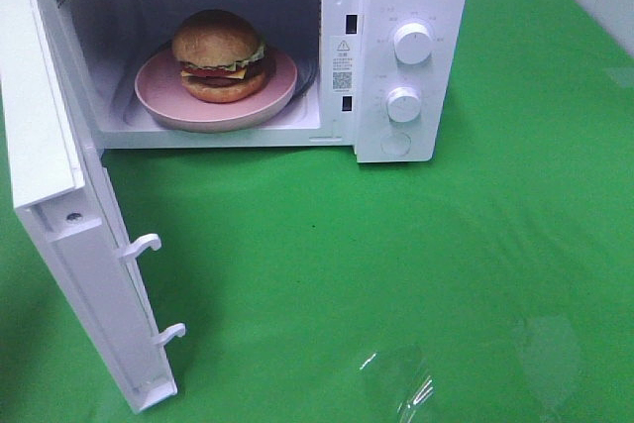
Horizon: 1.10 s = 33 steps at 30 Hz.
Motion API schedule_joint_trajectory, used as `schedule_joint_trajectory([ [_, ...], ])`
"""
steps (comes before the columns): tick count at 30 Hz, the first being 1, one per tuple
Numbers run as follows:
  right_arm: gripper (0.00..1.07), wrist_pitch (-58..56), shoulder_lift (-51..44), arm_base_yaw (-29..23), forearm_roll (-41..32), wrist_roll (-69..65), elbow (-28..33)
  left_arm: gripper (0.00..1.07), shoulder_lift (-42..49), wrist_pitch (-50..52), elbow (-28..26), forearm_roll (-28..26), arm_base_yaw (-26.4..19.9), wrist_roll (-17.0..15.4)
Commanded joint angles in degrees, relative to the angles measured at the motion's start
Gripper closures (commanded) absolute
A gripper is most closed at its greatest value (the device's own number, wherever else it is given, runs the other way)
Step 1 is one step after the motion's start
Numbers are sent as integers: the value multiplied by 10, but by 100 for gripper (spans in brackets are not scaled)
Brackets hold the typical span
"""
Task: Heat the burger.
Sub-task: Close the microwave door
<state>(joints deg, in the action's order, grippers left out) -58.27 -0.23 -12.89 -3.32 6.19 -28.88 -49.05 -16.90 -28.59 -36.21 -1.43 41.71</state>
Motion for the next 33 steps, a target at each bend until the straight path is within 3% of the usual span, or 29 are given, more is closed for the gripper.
schedule_joint_trajectory([
  [1, 56, 7, -13, 1, -3, 7, 1, 106, -34, 23, 1, -56, 2, 53],
  [2, 56, 7, -13, 1, -3, 7, 1, 106, -60, 32, 1, -91, 2, 75],
  [3, 56, 7, -13, 1, -3, 7, 1, 106, -60, 32, 1, -91, 2, 75],
  [4, 56, 7, -13, 1, -3, 7, 1, 106, -81, 37, 1, -133, 2, 108],
  [5, 56, 7, -13, 1, -3, 7, 1, 106, -81, 37, 1, -133, 2, 108],
  [6, 56, 7, -13, 1, -3, 7, 1, 106, -102, 37, 0, -165, 2, 146],
  [7, 56, 7, -13, 1, -3, 7, 1, 106, -102, 37, 0, -165, 2, 146],
  [8, 56, 7, -13, 1, -3, 7, 1, 106, -119, 35, -2, -191, 2, 178],
  [9, 56, 7, -13, 1, -3, 7, 1, 106, -119, 35, -2, -191, 2, 178],
  [10, 56, 7, -13, 1, -3, 7, 1, 106, -136, 29, -10, -214, 2, 200],
  [14, 56, 7, -13, 1, -3, 7, 1, 106, -174, 21, -33, -241, 2, 218],
  [24, 56, 7, -13, 1, -3, 7, 1, 106, -244, -18, -73, -248, 7, 218],
  [27, 56, 7, -13, 1, -3, 7, 1, 106, -267, 3, -84, -247, 49, 233],
  [33, 56, 7, -13, 1, -3, 7, 1, 106, -309, 56, -103, -248, 116, 229],
])
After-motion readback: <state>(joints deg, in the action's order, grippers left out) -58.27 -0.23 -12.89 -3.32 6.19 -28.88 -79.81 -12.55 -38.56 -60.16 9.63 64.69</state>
